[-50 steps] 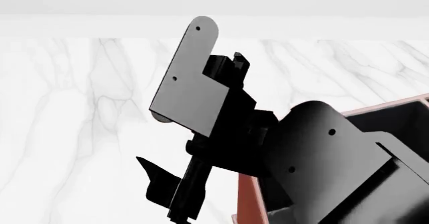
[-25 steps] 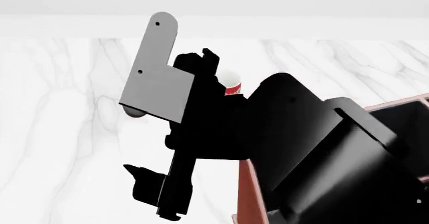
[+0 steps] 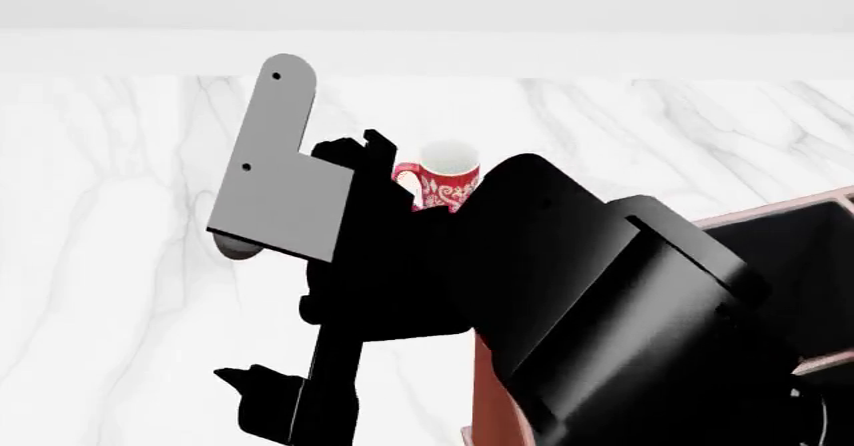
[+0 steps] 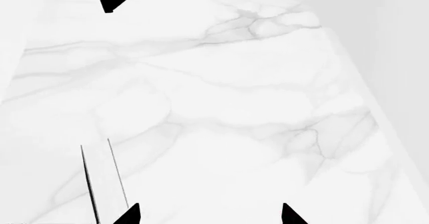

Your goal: Pick up the book and place it in the left compartment of the caddy.

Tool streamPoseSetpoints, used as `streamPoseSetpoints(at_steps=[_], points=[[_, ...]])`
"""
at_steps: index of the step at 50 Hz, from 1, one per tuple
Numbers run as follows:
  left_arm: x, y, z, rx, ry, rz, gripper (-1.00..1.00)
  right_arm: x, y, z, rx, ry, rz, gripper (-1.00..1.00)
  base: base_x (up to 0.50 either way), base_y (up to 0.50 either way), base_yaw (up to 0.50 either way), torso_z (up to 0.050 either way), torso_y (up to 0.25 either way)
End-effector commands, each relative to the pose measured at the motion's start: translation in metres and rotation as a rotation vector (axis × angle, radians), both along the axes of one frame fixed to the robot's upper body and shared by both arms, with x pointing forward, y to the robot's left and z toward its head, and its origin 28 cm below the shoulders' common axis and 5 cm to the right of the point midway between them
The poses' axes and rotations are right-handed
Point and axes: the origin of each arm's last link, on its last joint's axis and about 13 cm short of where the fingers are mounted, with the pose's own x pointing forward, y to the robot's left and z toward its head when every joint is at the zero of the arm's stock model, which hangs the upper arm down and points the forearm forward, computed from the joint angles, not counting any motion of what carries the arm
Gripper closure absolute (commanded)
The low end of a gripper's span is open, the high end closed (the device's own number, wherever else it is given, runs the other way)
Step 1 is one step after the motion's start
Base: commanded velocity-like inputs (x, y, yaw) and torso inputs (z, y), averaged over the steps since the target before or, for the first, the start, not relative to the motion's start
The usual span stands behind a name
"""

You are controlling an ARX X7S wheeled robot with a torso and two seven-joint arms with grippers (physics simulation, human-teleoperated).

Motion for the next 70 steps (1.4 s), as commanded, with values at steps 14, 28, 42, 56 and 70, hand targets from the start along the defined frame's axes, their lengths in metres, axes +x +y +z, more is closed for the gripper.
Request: streamPoseSetpoints(at_steps=[14,28,42,56,70], points=[[-0.001,0.000,0.002,0.000,-0.002,-0.005,-1.00,0.008,0.004,-0.033,-0.010,0.092,0.043,-1.00,0.00,0.00,0.00,0.000,0.000],[0.000,0.000,0.001,-0.003,-0.002,-0.003,-1.00,0.007,0.010,-0.043,-0.010,0.122,0.072,-1.00,0.00,0.00,0.00,0.000,0.000],[-0.003,0.001,0.003,-0.006,-0.006,0.000,-1.00,0.004,0.017,-0.050,0.002,0.144,0.102,-1.00,0.00,0.00,0.00,0.000,0.000],[-0.002,0.002,0.003,-0.009,-0.007,0.002,-1.00,0.004,0.024,-0.058,0.014,0.147,0.133,-1.00,0.00,0.00,0.00,0.000,0.000],[-0.003,0.003,0.003,-0.011,-0.011,-0.001,-1.00,0.006,0.031,-0.068,0.009,0.159,0.145,-1.00,0.00,0.00,0.00,0.000,0.000]])
